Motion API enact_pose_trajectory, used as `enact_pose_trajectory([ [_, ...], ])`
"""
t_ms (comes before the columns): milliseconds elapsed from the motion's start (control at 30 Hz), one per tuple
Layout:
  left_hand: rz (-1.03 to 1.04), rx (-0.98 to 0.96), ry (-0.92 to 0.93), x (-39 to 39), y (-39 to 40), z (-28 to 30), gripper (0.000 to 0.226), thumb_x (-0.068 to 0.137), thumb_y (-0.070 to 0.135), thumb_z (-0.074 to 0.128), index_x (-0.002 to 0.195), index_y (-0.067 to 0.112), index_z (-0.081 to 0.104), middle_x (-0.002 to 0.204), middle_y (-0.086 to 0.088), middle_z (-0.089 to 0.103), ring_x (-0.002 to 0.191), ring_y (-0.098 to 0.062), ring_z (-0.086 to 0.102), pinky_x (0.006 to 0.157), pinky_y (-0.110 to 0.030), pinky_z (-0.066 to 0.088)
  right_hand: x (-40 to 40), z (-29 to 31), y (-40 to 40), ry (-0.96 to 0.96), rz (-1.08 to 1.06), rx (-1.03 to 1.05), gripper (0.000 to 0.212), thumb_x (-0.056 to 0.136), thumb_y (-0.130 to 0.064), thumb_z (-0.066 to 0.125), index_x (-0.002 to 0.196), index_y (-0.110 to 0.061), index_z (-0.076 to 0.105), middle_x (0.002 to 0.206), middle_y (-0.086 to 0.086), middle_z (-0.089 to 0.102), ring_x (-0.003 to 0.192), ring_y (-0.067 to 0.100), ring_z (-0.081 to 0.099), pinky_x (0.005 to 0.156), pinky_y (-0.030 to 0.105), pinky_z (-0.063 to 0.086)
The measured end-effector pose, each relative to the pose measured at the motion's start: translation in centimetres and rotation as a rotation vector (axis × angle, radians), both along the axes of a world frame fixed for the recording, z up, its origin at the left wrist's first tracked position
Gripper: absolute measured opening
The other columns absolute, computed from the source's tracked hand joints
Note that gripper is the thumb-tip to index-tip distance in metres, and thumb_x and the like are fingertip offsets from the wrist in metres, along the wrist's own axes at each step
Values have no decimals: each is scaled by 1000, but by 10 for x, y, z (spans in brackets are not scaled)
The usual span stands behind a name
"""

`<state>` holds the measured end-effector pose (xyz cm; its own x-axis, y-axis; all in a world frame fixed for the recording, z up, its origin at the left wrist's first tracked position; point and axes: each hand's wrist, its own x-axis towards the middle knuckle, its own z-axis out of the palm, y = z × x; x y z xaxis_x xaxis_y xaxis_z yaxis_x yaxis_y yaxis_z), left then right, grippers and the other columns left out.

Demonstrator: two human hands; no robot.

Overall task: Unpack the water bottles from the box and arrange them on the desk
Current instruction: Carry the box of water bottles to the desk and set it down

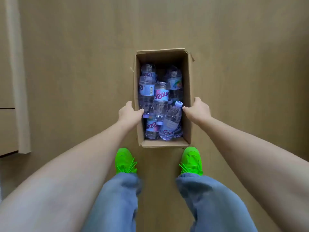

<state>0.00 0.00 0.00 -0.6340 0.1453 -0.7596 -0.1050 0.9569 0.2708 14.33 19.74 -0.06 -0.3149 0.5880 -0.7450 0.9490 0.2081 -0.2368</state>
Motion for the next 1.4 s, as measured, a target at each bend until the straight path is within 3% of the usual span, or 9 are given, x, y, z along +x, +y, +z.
enact_pose_trajectory([
  [167,107,67,74,4,5,-57,32,86,24,56,114,10,49,108,-13,61,93,-32,57,73,-32,42,-4,-60,-1,41,-124,51,26,88,-24,52,107,-8,46,104,15,60,93,36,55,72,36,43],
  [300,175,77,174,-5,10,-83,22,80,12,48,102,11,47,93,-10,55,76,-30,50,66,-32,42,-10,-88,5,61,-156,155,11,86,-17,52,93,-11,45,94,12,57,85,34,52,67,34,40],
  [500,85,-24,313,-23,20,-108,13,78,17,55,88,10,48,84,-8,55,77,-34,52,67,-33,43,-21,-108,18,42,-118,255,17,86,-25,62,86,-13,50,100,13,63,93,36,59,68,32,40],
  [700,-9,-50,358,-28,22,-99,19,71,0,56,63,9,42,64,-5,46,54,-22,44,53,-28,37,-22,-99,21,72,-130,254,4,75,-4,58,78,-6,57,85,12,62,78,32,58,60,32,45],
  [800,-7,-40,355,-25,20,-80,20,69,-2,54,60,9,40,63,-6,46,60,-29,47,57,-30,38,-17,-83,22,79,-128,253,5,72,-2,56,71,-6,53,78,12,59,73,34,57,59,31,44],
  [933,-8,-20,367,-25,24,-21,19,67,-3,53,59,8,39,60,-5,44,54,-26,42,55,-30,36,-14,-31,28,101,-136,245,8,71,-1,54,66,-6,50,67,8,51,69,33,54,56,29,40],
  [1067,-8,2,394,-32,37,76,20,66,-3,53,56,7,40,60,-7,46,54,-27,43,55,-30,38,-19,60,45,150,-133,259,5,69,-3,53,67,-6,51,72,11,58,72,35,58,57,31,45],
  [1267,37,70,463,-49,71,270,16,67,-3,52,57,5,44,73,-16,60,65,-33,54,59,-32,46,-40,247,79,238,-166,279,7,71,-2,52,65,-6,51,67,7,55,57,24,53,38,19,32],
  [1400,50,113,556,-71,97,408,5,69,0,55,66,2,52,86,-22,66,75,-37,61,63,-33,47,-65,393,111,326,-142,330,10,72,-5,55,65,-9,49,66,6,51,65,29,53,52,27,40],
])
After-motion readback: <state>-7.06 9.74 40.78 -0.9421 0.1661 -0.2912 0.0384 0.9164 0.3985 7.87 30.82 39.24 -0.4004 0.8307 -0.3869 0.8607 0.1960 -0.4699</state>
